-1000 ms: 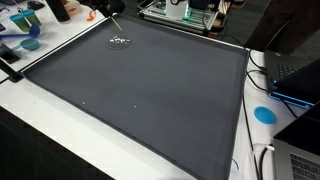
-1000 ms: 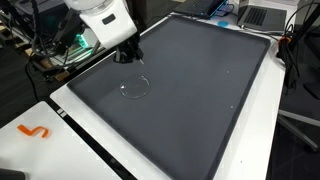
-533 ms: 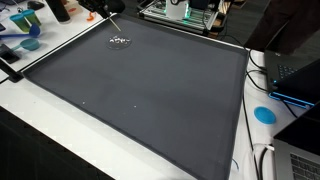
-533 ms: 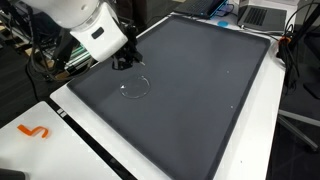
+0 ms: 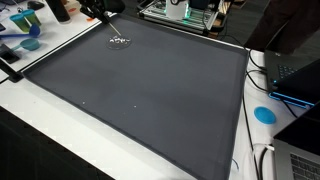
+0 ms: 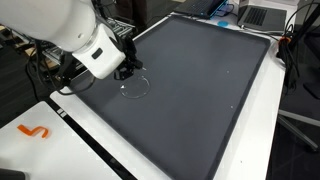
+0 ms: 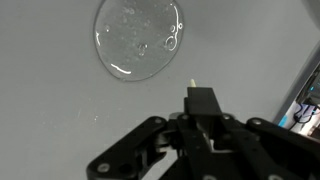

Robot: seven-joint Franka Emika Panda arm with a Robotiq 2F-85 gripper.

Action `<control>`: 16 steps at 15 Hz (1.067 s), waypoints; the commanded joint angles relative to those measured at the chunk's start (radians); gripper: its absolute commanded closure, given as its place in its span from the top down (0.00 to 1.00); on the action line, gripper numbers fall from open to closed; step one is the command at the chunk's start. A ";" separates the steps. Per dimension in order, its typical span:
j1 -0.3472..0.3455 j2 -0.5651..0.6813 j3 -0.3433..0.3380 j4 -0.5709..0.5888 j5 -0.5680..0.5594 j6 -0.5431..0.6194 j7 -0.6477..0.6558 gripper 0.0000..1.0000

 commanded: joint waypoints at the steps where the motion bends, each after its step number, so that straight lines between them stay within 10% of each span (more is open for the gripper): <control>1: -0.030 0.034 0.000 0.022 0.041 -0.032 -0.061 0.04; 16: -0.062 0.103 0.003 0.030 0.120 -0.063 -0.145 0.04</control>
